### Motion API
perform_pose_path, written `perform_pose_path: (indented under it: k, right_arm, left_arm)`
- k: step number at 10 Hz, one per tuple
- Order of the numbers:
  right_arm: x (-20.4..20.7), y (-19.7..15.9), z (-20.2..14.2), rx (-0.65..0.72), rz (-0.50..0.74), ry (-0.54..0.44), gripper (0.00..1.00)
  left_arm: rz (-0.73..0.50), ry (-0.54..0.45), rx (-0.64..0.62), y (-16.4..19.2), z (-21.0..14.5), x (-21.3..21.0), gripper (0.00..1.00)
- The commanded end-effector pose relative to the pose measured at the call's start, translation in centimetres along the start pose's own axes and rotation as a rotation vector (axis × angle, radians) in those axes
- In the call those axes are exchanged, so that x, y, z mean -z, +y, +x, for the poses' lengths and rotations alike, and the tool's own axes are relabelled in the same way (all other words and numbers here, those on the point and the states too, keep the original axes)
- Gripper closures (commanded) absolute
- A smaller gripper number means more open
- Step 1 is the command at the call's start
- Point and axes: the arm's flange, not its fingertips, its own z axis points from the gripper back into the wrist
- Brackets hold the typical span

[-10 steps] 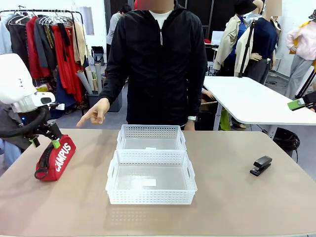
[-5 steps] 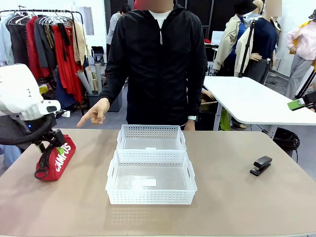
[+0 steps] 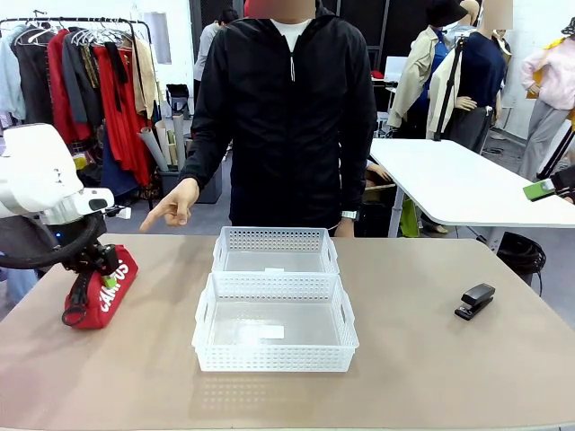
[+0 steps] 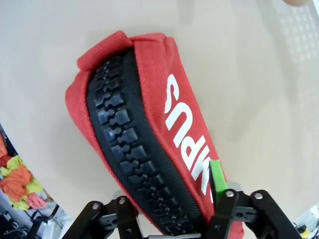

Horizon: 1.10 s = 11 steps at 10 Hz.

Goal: Distribute items into two baskets.
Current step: Pick up the Pencil pouch that the person points to.

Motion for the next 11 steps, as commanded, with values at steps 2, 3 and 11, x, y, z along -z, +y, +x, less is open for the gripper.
perform_pose_path:
  k: [2,3,11]
  right_arm:
    - [-0.01,0.06,0.21,-0.006,-0.001,-0.006,0.00]
    - [-0.01,0.06,0.21,-0.006,-0.001,-0.006,0.00]
    - [-0.01,0.06,0.21,-0.006,-0.001,-0.006,0.00]
  left_arm:
    - [-0.031,-0.032,0.000,0.30,-0.44,-0.41,1.00]
    - [-0.037,-0.005,-0.025,0.32,-0.43,-0.49,1.00]
    - [-0.005,-0.007,-0.007,0.05,0.00,-0.18,1.00]
